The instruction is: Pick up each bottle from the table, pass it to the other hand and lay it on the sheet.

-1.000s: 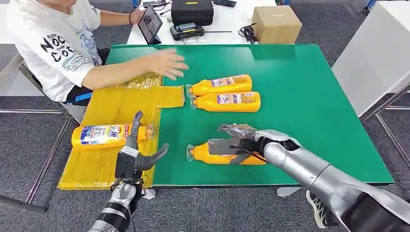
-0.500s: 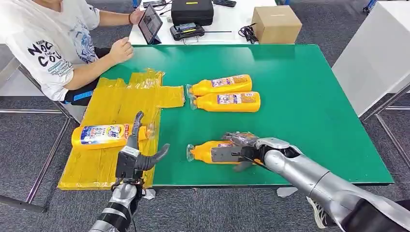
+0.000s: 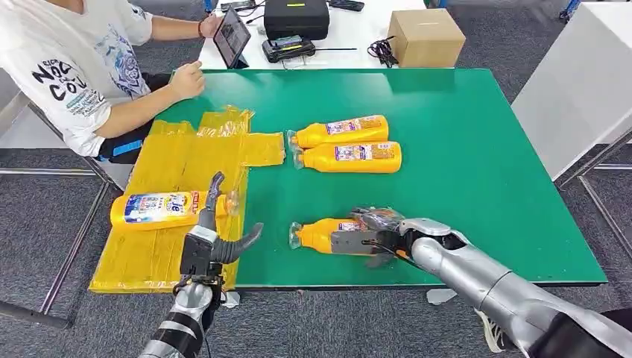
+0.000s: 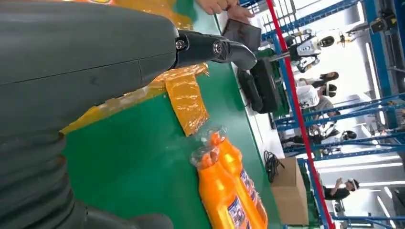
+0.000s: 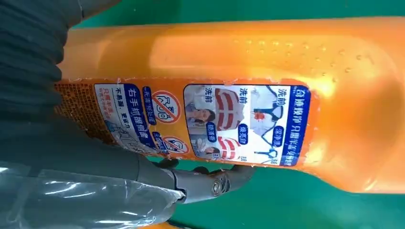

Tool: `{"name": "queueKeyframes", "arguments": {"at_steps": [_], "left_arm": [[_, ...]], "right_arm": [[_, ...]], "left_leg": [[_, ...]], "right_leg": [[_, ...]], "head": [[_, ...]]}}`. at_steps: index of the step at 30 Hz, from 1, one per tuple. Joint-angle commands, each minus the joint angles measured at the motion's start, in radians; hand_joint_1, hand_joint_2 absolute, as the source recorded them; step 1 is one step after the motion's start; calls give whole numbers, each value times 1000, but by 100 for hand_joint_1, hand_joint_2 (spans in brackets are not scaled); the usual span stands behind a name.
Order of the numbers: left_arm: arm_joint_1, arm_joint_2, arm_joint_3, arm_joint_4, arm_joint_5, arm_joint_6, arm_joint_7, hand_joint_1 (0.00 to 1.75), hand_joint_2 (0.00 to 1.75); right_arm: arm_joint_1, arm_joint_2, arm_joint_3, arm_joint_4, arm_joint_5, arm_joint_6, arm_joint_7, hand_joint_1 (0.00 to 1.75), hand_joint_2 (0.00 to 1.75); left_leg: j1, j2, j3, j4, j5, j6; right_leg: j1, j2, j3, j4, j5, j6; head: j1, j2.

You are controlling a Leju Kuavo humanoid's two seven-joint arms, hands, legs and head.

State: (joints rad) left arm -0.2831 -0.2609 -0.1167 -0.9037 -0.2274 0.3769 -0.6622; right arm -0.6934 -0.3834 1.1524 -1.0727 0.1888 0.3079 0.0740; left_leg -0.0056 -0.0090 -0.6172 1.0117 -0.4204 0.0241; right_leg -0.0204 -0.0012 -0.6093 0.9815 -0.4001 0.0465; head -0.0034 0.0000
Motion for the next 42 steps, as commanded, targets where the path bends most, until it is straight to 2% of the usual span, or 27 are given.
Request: {"name": "queueKeyframes", "arguments": {"at_steps": [1, 2, 3, 9, 10, 11, 15, 21, 24, 25, 27, 31, 32, 34, 36, 37, 42], "left_arm": [[-27, 8, -15, 54, 6, -3, 9, 0, 175], [-27, 8, -14, 54, 7, -4, 9, 0, 175], [-27, 8, -15, 52, 7, -4, 8, 0, 175], [-27, 8, -15, 52, 7, -4, 8, 0, 175], [-28, 7, -15, 51, 8, -5, 8, 0, 175], [-28, 7, -15, 50, 9, -5, 9, 0, 175], [-24, 7, -15, 46, 12, -5, 9, 0, 175], [15, 11, -2, -13, 14, -7, 12, 0, 175], [66, 10, 21, -100, 20, -24, 32, 0, 175], [82, 6, 33, -128, 32, -40, 48, 0, 175], [118, 3, 39, -196, 43, -67, 69, 0, 175], [126, 1, 35, -213, 41, -74, 82, 0, 175], [126, -1, 38, -215, 46, -78, 84, 0, 175], [148, -8, 38, -264, 97, -124, 119, 0, 175], [162, -7, 22, -299, 122, -156, 147, 0, 175], [167, -6, 1, -320, 165, -201, 185, 0, 175], [172, 27, -73, -313, 369, -372, 304, 0, 175]], "right_arm": [[-1, -1, -9, 43, 15, 15, -1, 0, 175], [-1, -1, -11, 43, 18, 17, -2, 28, 175], [-1, 0, -12, 43, 21, 20, -4, 134, 175], [-1, 0, -12, 43, 21, 20, -4, 134, 175], [-3, 2, -10, 44, 24, 24, -4, 166, 175], [-2, 5, -15, 47, 25, 22, -7, 175, 175], [36, 14, -70, 29, 4, -13, -32, 175, 175], [249, 73, -310, -108, 46, -218, -104, 175, 175], [431, 200, -520, -248, 183, -370, -167, 175, 175], [491, 263, -599, -304, 228, -462, -215, 175, 175], [570, 344, -687, -414, 332, -553, -254, 175, 175], [578, 352, -705, -445, 351, -527, -232, 175, 175], [593, 380, -746, -446, 348, -559, -263, 175, 175], [650, 451, -832, -522, 408, -733, -349, 175, 175], [691, 483, -872, -585, 403, -803, -384, 175, 175], [730, 510, -907, -636, 420, -895, -435, 175, 175], [788, 534, -956, -634, 387, -957, -519, 175, 175]], "left_leg": [[1, 0, 4, -1, -1, -1], [1, -1, 4, 0, -2, -2], [1, 0, 4, 0, -2, -2], [1, 0, 2, -1, -1, -1], [1, 0, 5, 0, -2, -2], [1, 0, 3, -1, -1, -1], [2, 1, 5, 0, -2, -2], [2, 0, 5, -1, -2, -2], [3, 2, 7, -2, -3, -3], [3, 2, 5, -2, -3, -3], [3, 4, 3, -1, -4, -3], [3, 1, 1, 0, -4, -3], [4, 1, 3, 0, -5, -3], [4, -1, -1, -1, -2, -3], [4, 0, 0, 0, -3, -3], [4, 0, 0, 1, -5, -3], [3, -3, 1, -1, -3, -3]], "right_leg": [[1, -1, 4, -1, -1, -2], [2, -1, 5, -1, -2, -2], [1, -1, 5, -1, -2, -2], [1, 0, 3, -1, -1, -1], [2, 0, 5, -1, -2, -2], [1, -1, 3, -1, -1, -1], [2, 0, 5, -1, -1, -2], [2, 0, 5, -2, -2, -2], [3, 1, 8, -3, -2, -3], [3, 2, 5, -3, -2, -3], [4, 3, 3, -1, -2, -3], [5, 1, 1, 1, -3, -3], [5, 1, 4, 0, -4, -4], [4, -1, -1, 0, -3, -3], [4, 0, 0, 1, -3, -3], [4, 0, 0, 2, -5, -4], [3, -3, 2, 0, -4, -3]], "head": [[0, 0], [0, 0], [0, 0], [0, 0], [0, 0], [0, 0], [0, 0], [0, 0], [0, 0], [0, 0], [1, 0], [0, 0], [0, 0], [0, 0], [0, 0], [1, 0], [0, 0]]}}
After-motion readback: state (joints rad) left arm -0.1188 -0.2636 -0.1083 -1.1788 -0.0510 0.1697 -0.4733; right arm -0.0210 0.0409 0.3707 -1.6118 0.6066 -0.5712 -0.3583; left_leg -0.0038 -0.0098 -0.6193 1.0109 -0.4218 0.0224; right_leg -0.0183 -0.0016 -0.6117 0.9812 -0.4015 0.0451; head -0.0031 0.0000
